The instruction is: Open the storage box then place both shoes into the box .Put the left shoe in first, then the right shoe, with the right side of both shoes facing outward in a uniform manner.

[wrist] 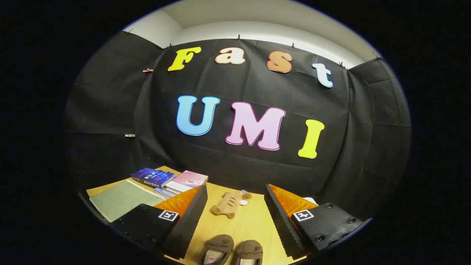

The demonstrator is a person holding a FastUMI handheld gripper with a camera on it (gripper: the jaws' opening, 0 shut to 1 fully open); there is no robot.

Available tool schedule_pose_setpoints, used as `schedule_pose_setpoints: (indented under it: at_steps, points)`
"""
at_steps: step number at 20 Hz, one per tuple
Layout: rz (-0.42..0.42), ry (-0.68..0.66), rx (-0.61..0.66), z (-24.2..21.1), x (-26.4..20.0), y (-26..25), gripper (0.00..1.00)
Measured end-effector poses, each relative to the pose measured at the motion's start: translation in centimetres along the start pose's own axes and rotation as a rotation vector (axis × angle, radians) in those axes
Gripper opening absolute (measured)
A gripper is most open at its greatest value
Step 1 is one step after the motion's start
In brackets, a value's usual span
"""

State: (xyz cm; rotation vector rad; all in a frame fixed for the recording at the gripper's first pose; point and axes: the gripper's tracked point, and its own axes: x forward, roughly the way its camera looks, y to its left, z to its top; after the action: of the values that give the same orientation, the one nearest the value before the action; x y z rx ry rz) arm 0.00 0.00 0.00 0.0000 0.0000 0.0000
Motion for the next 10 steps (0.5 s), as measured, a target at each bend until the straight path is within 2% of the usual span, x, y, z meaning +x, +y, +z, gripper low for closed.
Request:
schedule_pose_setpoints:
  at_steps: [10]
  points:
    - [0.002,0.006,0.019,-0.3,0.08,-0.01,0.96]
